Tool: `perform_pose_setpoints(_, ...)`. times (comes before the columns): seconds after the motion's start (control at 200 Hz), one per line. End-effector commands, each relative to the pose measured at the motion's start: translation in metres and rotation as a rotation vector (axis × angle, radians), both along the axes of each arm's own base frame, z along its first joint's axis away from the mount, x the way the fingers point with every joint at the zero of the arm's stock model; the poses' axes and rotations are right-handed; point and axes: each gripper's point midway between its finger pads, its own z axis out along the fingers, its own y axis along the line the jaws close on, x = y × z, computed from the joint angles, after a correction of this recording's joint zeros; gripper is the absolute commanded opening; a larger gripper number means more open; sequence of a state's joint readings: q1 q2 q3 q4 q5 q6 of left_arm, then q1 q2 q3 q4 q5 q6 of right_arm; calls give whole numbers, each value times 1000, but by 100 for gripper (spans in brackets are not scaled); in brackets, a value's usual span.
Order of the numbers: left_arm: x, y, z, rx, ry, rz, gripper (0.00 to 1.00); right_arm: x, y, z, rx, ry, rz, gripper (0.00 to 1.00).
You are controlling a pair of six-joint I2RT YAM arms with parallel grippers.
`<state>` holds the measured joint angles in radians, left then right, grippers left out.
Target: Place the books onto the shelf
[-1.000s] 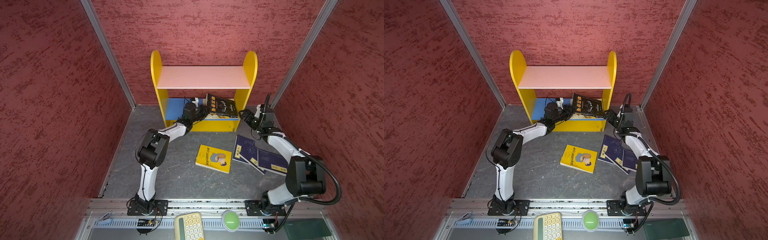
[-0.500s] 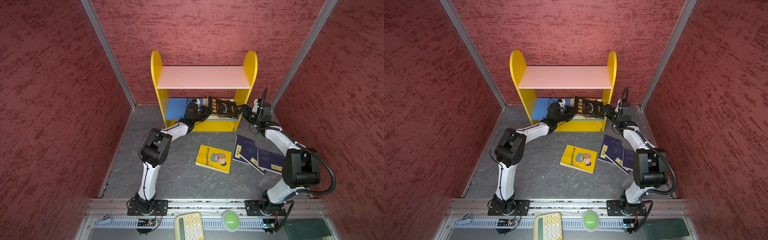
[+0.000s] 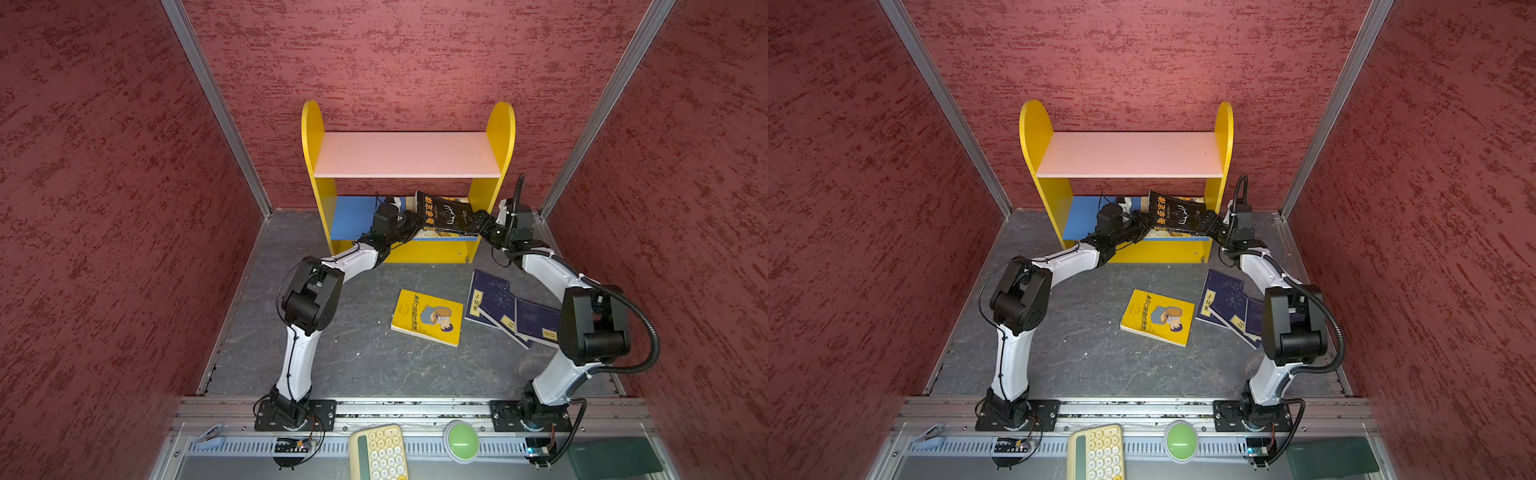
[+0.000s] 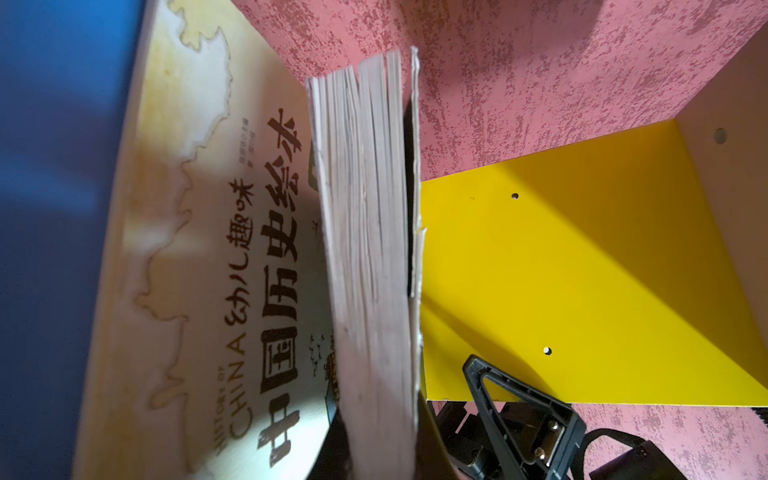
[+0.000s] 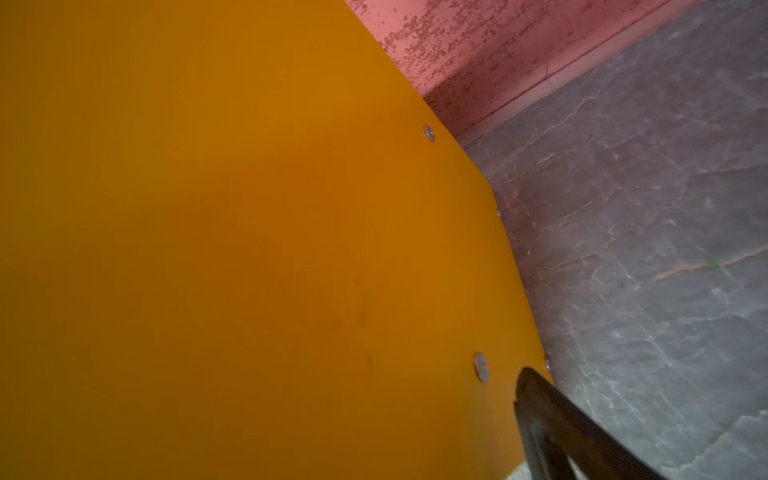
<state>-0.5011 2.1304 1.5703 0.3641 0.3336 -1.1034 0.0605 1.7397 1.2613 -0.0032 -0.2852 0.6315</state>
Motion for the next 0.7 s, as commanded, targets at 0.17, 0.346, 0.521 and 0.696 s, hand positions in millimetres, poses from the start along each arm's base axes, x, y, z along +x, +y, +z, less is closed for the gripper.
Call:
perform_pose_setpoints(0.17,-6,-22,10,-20,-31,-44,0,13,11,-10,-67,9,24,99)
perform_pose_setpoints(0.346,-6,-22,7,-16,-13,-42,0,14,19,-30,-116,40,39,99)
perform_pose_setpoints(0.521,-8,-23,4,-13,13,-40,0,11,21,-46,-182,67,33,99)
perform_pose_setpoints(0.696,-9,-21,0,0,34,-33,0,5,15,-64,-223,104,4,99)
